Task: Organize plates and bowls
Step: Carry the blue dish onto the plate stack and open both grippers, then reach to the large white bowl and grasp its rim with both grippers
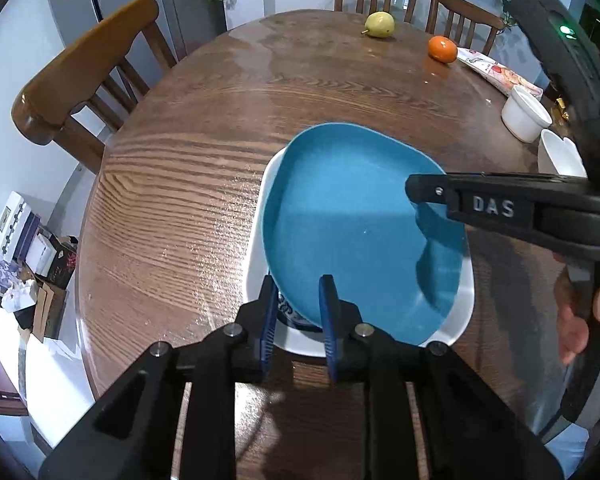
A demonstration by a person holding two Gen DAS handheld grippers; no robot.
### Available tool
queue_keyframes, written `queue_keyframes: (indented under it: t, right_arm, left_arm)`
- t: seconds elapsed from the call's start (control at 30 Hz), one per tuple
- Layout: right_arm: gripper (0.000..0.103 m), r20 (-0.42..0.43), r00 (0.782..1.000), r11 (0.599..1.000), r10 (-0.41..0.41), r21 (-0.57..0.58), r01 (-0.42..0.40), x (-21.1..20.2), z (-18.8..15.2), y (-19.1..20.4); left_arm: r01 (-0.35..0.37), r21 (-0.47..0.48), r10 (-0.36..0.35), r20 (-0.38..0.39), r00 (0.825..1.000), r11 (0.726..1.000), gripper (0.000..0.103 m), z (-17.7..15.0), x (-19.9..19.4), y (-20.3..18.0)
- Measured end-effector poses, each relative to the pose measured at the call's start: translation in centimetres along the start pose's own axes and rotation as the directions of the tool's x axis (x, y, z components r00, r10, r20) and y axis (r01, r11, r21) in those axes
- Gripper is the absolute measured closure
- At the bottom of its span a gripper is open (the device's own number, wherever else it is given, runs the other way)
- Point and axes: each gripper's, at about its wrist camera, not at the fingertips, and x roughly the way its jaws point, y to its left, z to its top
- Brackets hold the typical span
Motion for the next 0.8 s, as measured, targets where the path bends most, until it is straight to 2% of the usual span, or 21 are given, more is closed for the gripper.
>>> queue_keyframes:
  t: [0.1,0.17,0.23,0.27,0.3,0.43,0.57,0.8]
  right_arm:
    - [0.077,0.012,1.0,1.0,-0.015,-0.011,0.016,-0.3,0.2,0.1]
    - [0.075,0.036,0.999,1.0,-0.013,-0.007,0.013,-0.9,0.3,0.0]
    - [0.071,0.08,0.996,1.0,-0.025,0.008,0.024,-1.8,0.3,-0.2]
    - [0.067,0.094,0.995,1.0,-0.016,0.015,0.014,-2.2,0.3,-0.4]
    - [0.064,0.108,0.994,1.0,0.001,0.025,-0.003,-2.6,0.2,-0.7]
    - [0.064,0.127,0.992,0.998,0.013,0.054,-0.02,-4.0,-0.5,-2.0]
    - [0.064,0.143,0.99,0.996,0.015,0.081,-0.027,-5.3,-1.4,-3.2]
    - [0.064,0.16,0.987,0.991,0.017,0.125,-0.037,-6.9,-3.0,-4.8]
  left_arm:
    - [0.009,0.005,-0.009,0.01,1.0,1.0,0.082,-0.1,-0.5,-0.2]
    - [0.01,0.004,-0.01,0.017,1.0,1.0,0.08,-0.1,-0.7,-0.2]
    - [0.006,-0.004,-0.006,0.021,1.0,1.0,0.069,0.0,-0.8,0.1]
    - [0.003,-0.01,-0.002,0.026,1.0,1.0,0.06,0.0,-0.9,0.3]
    - [0.0,-0.012,0.001,0.032,0.999,1.0,0.056,0.1,-1.0,0.3]
    - [-0.013,-0.011,0.013,0.052,0.999,1.0,0.054,0.5,-1.3,0.4]
    - [-0.018,0.001,0.018,0.066,0.998,1.0,0.037,0.8,-1.6,-0.2]
    - [-0.026,0.043,0.022,0.087,0.996,0.999,0.028,1.3,-1.9,-1.9]
